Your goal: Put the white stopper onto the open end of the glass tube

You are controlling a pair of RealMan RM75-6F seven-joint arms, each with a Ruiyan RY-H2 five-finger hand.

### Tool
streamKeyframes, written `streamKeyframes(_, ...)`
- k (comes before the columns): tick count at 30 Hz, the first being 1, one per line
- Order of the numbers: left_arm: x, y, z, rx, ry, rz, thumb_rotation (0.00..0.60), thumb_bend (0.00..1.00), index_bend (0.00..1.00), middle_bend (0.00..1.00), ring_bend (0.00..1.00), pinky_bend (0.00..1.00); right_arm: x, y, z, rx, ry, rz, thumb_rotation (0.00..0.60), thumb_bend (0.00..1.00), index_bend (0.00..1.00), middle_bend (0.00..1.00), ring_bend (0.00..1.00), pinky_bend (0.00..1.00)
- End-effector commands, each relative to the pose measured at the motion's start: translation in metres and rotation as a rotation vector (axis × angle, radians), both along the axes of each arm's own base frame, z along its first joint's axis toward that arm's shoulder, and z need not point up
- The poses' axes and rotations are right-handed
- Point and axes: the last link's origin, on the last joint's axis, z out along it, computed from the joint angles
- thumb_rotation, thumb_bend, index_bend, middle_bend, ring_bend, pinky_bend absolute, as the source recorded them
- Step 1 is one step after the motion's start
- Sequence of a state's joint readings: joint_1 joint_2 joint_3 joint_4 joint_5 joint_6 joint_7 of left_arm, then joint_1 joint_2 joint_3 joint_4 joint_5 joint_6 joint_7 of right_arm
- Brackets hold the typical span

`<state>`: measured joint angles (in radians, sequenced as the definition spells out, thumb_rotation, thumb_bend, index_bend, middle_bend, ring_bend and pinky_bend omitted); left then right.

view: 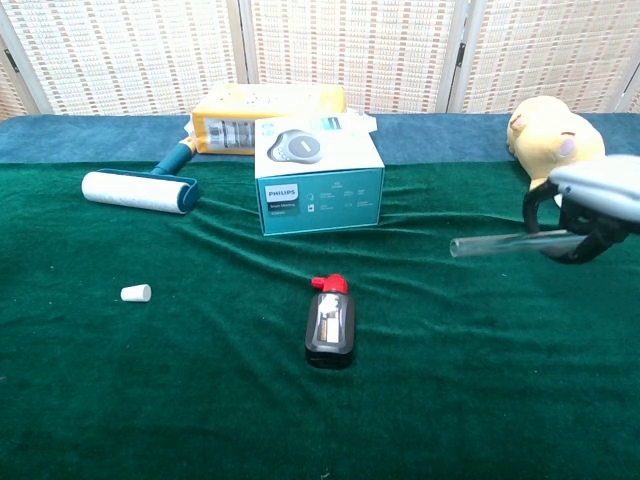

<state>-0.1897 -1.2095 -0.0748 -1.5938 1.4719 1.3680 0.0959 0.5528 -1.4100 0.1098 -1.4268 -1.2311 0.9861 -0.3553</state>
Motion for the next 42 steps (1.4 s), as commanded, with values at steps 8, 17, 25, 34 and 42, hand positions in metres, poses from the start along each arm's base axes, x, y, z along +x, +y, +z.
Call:
streamKeyframes(8,0.009,0.05,-0.028,-0.083,0.09,-0.099,0.6,0.32,0.35,0.63,0.58,0.57,0.011,0.023,0.063,-0.135,-0.047,0.042,0.553,0.71,0.85,1.0,1.0,1.0)
streamKeyframes(17,0.028,0.066,-0.061,-0.241,0.151,-0.198,0.6,0.49,0.37,0.84,0.71,0.68,0.001,0.032,0.067,-0.14,-0.039,0.008,0.554,0.71,0.85,1.0,1.0,1.0)
streamKeyframes(25,0.044,0.071,-0.081,-0.365,0.194,-0.232,0.6,0.59,0.35,0.89,0.75,0.69,-0.003,0.033,0.069,-0.144,-0.04,-0.009,0.554,0.71,0.85,1.0,1.0,1.0)
streamKeyframes(34,0.059,0.069,-0.1,-0.44,0.21,-0.25,0.6,0.72,0.31,0.94,0.8,0.7,-0.01,0.033,0.066,-0.136,-0.043,-0.033,0.553,0.71,0.85,1.0,1.0,1.0)
streamKeyframes(42,0.07,0.068,-0.116,-0.48,0.225,-0.267,0.6,0.73,0.31,0.94,0.8,0.7,-0.014,0.033,0.064,-0.132,-0.05,-0.046,0.552,0.71,0.85,1.0,1.0,1.0)
